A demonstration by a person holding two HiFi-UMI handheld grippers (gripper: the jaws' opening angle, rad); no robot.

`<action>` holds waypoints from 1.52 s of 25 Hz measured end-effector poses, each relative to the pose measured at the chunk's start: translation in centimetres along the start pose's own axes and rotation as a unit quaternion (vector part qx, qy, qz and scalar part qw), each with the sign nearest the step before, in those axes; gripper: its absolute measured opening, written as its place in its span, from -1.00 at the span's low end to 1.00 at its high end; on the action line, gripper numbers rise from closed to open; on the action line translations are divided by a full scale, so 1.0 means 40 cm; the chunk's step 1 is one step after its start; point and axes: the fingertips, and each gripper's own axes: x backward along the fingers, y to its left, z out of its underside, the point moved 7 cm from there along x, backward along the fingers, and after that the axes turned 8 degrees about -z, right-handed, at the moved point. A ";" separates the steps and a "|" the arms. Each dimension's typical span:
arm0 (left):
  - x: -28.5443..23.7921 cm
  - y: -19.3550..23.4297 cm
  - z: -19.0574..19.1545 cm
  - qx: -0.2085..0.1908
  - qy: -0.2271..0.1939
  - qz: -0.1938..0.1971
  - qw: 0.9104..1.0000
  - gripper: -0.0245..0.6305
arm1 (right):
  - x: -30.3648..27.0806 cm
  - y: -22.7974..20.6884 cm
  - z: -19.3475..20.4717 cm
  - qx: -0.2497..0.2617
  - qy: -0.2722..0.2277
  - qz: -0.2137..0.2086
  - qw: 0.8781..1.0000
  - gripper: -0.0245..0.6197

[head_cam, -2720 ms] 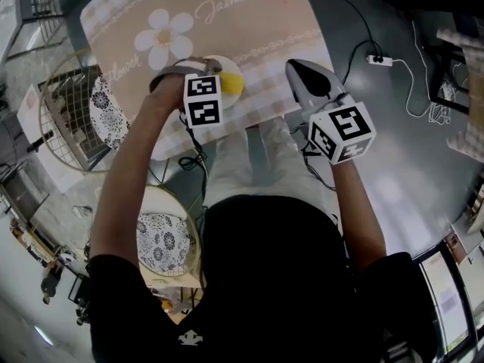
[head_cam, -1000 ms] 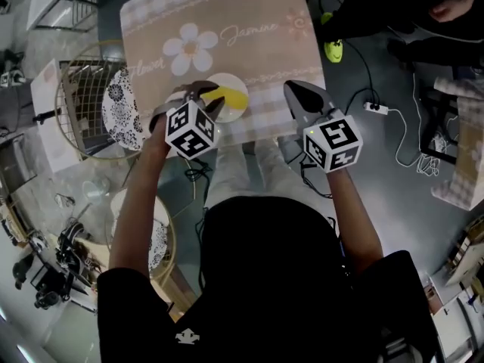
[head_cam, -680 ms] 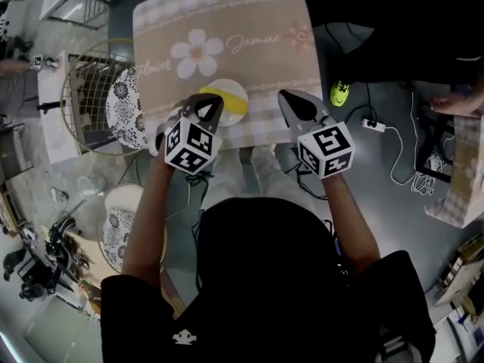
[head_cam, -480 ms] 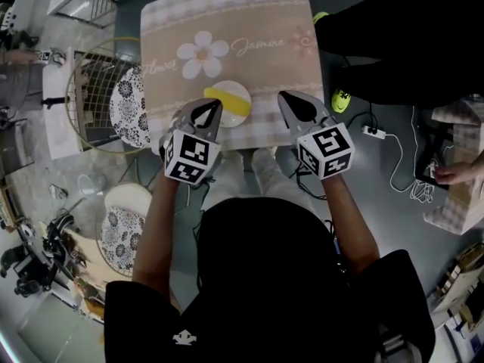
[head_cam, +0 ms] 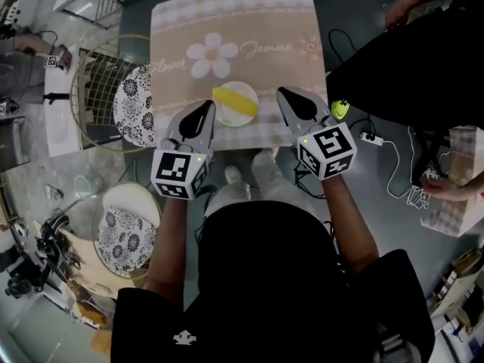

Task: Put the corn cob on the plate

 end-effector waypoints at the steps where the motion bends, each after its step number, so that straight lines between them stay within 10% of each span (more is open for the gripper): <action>1: 0.013 0.002 -0.005 0.003 -0.008 0.001 1.000 -0.90 | 0.001 0.011 -0.005 0.002 -0.003 0.002 1.000 -0.91; 22: 0.303 0.037 -0.112 -0.007 -0.175 0.019 0.984 -0.90 | 0.087 0.327 -0.134 0.077 -0.080 0.048 0.993 -0.92; 38: 0.474 -0.009 -0.109 -0.028 -0.219 0.050 0.974 -0.90 | 0.181 0.525 -0.138 0.105 -0.119 0.071 0.985 -0.92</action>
